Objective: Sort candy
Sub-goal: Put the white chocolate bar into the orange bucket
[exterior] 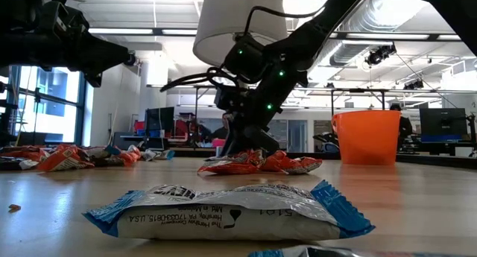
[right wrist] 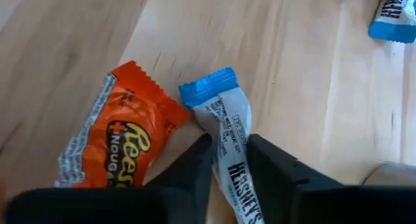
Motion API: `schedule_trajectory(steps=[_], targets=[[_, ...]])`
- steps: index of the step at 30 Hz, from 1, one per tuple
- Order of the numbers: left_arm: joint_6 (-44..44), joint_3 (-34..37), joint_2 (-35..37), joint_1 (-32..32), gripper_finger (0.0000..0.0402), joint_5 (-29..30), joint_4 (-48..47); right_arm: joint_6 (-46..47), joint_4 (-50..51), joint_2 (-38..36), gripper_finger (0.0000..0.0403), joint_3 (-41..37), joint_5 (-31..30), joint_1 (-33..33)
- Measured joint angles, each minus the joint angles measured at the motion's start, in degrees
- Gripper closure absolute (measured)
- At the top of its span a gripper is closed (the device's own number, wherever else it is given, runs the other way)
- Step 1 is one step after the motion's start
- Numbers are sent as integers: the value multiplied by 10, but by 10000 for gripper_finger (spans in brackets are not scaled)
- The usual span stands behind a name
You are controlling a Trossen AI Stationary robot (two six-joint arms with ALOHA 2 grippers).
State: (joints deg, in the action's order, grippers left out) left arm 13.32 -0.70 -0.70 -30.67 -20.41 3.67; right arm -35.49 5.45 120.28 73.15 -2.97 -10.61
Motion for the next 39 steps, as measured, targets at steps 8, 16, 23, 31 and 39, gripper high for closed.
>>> schedule_trajectory(steps=[8,16,23,31,39], targets=[[0,0,0,0,337,0,0,31,3,1,389,0,2,0],[0,0,0,0,337,0,0,36,4,1,399,0,-35,13],[0,0,0,0,337,0,0,36,44,-21,399,-3,-83,28],[0,0,0,0,337,0,0,76,135,-70,400,-3,-140,43],[0,0,0,0,337,0,0,176,257,-115,400,-3,-182,62]])
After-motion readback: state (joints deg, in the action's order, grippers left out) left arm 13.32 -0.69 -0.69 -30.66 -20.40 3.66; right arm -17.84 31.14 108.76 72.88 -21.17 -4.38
